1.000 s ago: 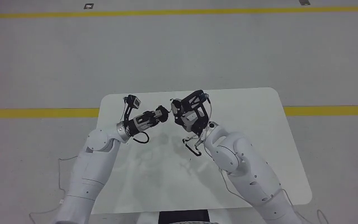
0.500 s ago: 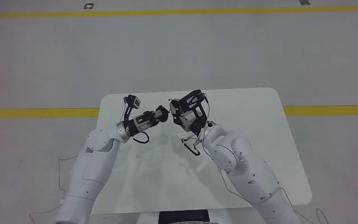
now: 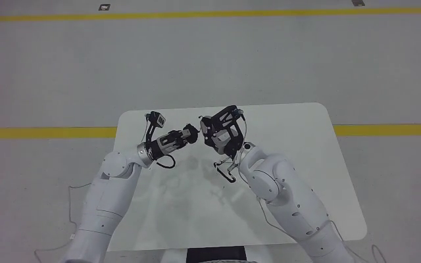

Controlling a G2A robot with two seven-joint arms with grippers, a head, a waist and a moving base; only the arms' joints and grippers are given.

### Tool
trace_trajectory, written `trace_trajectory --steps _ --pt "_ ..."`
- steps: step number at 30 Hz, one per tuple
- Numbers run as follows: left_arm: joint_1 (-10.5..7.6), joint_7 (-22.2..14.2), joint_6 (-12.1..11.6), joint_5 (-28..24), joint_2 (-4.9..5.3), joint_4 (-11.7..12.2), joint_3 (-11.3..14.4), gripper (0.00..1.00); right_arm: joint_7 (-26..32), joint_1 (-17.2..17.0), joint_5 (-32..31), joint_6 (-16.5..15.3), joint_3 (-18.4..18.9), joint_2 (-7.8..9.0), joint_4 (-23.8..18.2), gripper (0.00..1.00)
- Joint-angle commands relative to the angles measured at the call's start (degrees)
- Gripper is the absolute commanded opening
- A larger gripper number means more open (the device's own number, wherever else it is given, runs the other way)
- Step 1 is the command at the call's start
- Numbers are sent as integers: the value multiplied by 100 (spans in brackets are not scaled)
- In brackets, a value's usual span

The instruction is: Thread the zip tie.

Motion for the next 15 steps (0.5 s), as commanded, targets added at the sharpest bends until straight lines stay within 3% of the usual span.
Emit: trace_trajectory --steps 1,15 --pt "0 0 0 0 0 0 0 0 -8 1 -9 -9 -3 -2 2 0" --pt "0 0 0 0 0 0 0 0 14 57 -5 -6 -26 -28 127 0"
